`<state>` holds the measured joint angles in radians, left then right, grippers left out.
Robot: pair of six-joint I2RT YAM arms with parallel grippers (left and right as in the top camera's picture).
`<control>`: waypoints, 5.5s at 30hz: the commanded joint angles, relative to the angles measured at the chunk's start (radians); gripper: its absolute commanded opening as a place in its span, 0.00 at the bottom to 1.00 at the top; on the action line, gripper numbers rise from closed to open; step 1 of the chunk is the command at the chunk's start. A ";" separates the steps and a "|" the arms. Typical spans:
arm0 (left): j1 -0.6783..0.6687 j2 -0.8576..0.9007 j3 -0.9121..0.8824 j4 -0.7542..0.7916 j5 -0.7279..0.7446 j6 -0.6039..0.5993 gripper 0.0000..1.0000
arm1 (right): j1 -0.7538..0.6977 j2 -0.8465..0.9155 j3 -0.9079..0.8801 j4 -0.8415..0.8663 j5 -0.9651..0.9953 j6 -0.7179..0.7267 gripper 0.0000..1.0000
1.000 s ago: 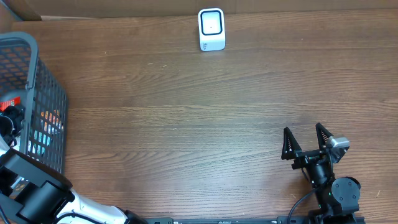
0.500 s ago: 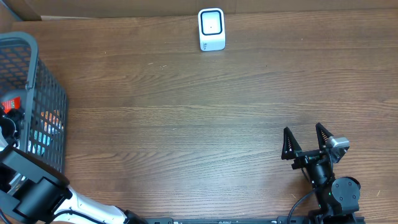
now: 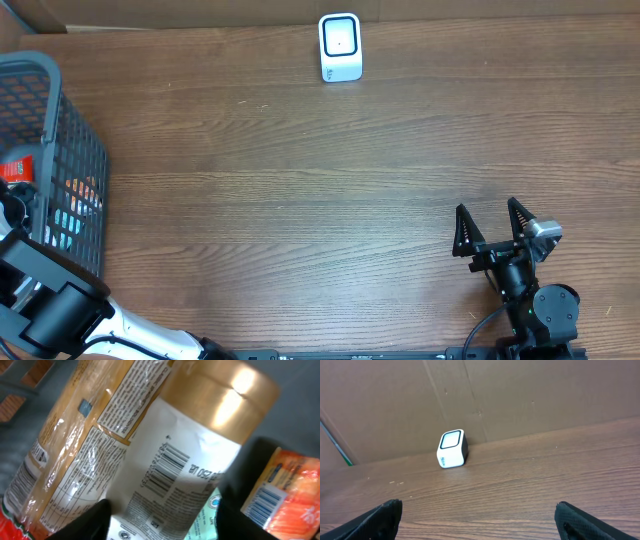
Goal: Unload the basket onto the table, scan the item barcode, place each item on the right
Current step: 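Grasp the white gold-capped tube in the basket with the left gripper, then lift the tube out and lay it on the table center, then return the left gripper into the grey basket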
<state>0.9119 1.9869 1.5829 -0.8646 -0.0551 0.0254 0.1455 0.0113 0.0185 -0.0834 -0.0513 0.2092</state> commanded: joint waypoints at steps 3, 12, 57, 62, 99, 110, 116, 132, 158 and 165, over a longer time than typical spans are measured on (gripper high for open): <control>0.005 0.029 -0.012 -0.003 -0.005 -0.007 0.48 | 0.005 -0.008 -0.011 0.003 0.006 -0.001 1.00; 0.005 0.029 -0.012 -0.003 0.000 -0.006 0.04 | 0.005 -0.008 -0.011 0.003 0.006 -0.001 1.00; 0.030 -0.020 -0.035 -0.022 -0.024 0.004 0.04 | 0.005 -0.008 -0.011 0.003 0.006 -0.001 1.00; 0.030 -0.055 0.144 -0.139 0.110 -0.031 0.04 | 0.005 -0.008 -0.011 0.003 0.006 -0.001 1.00; -0.886 -0.537 0.240 -0.417 0.278 -0.227 0.04 | 0.005 -0.008 -0.011 0.003 0.006 -0.001 1.00; -1.280 -0.506 -0.376 0.225 0.254 -0.528 0.04 | 0.005 -0.008 -0.011 0.003 0.006 -0.001 1.00; -1.398 -0.336 -0.395 0.331 0.229 -0.604 0.04 | 0.005 -0.008 -0.011 0.003 0.006 -0.001 1.00; -1.458 -0.161 -0.374 0.397 0.266 -0.763 0.63 | 0.005 -0.008 -0.011 0.003 0.006 -0.001 1.00; -0.964 -0.638 0.039 -0.064 0.256 -0.251 1.00 | 0.005 -0.008 -0.011 0.003 0.006 -0.001 1.00; -0.646 -0.727 0.051 -0.113 0.043 -0.171 1.00 | 0.005 -0.008 -0.011 0.003 0.006 -0.001 1.00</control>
<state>0.1577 1.2713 1.6222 -0.9695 0.1173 -0.2214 0.1459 0.0109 0.0185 -0.0830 -0.0517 0.2089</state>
